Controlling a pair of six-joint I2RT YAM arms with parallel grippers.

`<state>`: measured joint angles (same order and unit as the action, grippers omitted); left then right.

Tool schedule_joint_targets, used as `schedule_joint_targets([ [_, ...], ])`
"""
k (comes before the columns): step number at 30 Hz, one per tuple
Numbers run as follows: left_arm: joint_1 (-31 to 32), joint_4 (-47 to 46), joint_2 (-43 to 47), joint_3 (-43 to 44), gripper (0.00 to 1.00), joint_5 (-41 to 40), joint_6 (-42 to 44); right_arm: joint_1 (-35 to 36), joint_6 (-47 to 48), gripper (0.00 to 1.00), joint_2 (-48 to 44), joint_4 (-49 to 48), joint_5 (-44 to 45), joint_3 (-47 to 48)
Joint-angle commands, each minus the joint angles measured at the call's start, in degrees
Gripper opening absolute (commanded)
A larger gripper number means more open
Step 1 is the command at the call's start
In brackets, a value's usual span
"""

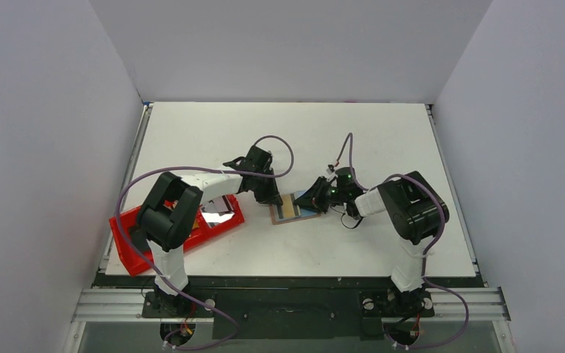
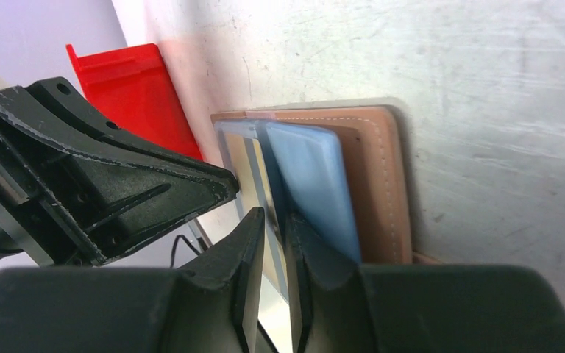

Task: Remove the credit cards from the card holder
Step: Remove the credit card from the card holder.

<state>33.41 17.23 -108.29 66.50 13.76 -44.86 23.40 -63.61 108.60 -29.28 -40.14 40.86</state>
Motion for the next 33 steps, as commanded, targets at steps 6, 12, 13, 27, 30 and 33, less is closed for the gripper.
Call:
schedule_joint_targets([
  [6, 0.59, 1.78, -1.43, -2.87, 0.0, -2.98, 0.21, -1.62, -7.94, 0.07, 2.27, -16.52, -1.62, -3.75],
  [12, 0.25, 2.57, -0.97, -3.48, 0.0, -3.99, 0.45, -2.53, -8.3, 0.0, 2.39, -17.95, -1.42, -4.97],
  [13, 0.05, 2.64, -0.87, -3.63, 0.0, -4.18, 0.46, -2.68, -8.25, 0.0, 2.34, -17.99, -1.23, -5.21],
  [27, -0.98, 3.97, 0.1, -4.86, 0.0, -5.05, 1.5, -4.51, -5.63, 0.02, 2.22, -15.54, -0.24, -6.17],
  [30, -0.98, 3.88, -0.35, -4.85, 0.0, -4.97, 1.62, -4.42, -5.36, 0.06, 2.11, -15.14, -0.29, -6.08],
  [33, -0.98, 3.61, -0.51, -4.84, 0.0, -5.03, 1.47, -4.41, -4.82, 0.12, 1.85, -14.69, -0.37, -5.93],
])
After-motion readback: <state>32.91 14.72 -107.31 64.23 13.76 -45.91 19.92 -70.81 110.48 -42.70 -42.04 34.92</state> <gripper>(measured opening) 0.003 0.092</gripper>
